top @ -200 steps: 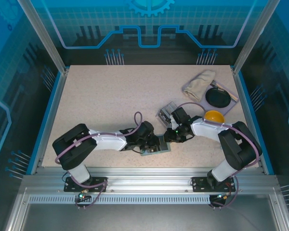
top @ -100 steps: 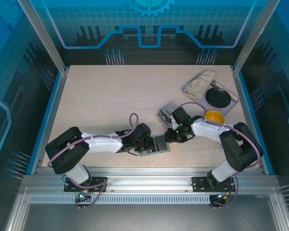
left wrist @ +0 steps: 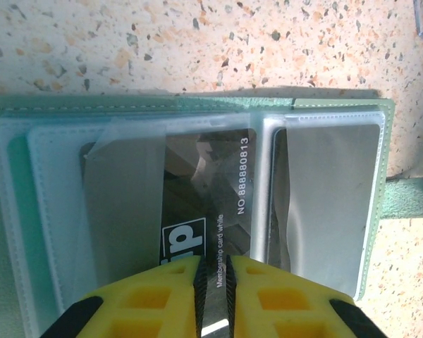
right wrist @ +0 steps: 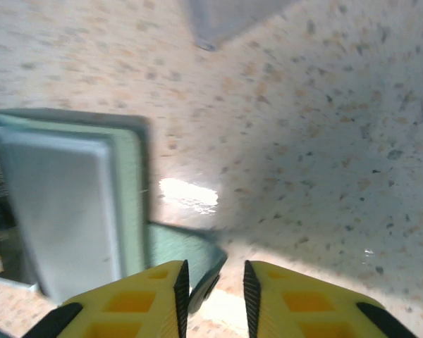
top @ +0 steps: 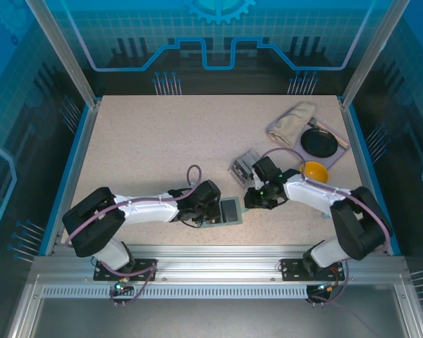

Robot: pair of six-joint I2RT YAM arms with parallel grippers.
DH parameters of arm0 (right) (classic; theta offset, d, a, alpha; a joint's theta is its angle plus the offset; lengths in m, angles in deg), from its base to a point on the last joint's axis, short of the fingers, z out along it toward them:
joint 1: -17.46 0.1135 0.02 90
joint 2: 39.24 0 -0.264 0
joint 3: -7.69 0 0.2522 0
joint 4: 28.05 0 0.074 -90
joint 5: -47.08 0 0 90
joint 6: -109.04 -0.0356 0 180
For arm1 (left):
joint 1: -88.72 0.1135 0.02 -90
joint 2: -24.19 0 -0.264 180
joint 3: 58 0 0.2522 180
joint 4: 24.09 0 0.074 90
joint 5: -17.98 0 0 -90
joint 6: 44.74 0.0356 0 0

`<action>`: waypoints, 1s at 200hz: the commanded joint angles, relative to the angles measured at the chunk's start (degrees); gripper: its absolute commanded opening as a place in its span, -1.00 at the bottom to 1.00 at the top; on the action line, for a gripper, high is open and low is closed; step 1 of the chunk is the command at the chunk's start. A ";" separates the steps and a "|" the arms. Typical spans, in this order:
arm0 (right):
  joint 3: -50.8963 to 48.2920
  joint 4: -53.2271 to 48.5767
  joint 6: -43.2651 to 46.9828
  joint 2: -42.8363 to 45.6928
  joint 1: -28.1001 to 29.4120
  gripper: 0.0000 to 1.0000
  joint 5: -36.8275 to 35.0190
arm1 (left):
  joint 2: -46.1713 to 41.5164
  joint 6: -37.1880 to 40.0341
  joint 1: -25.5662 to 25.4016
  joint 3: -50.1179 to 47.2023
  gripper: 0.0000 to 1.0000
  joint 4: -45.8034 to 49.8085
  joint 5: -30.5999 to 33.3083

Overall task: Put the credit cards into the card holder
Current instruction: Insert the credit card into the card slot.

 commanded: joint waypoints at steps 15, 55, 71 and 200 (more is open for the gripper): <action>2.82 3.05 -1.83 3.66 3.84 -0.63 4.25 | -0.18 0.85 -0.16 -0.09 -0.65 4.48 1.86; 3.39 11.14 -6.43 -4.25 8.56 -0.74 10.56 | 0.63 0.59 -0.13 0.50 -0.71 5.26 1.98; 4.28 11.85 -6.97 -7.66 9.79 -0.75 10.98 | 0.33 0.42 -0.20 0.49 -0.72 6.01 2.35; 8.58 6.23 -4.94 -10.74 9.49 -0.61 8.14 | -3.27 0.79 -0.13 -0.60 -0.67 6.16 2.85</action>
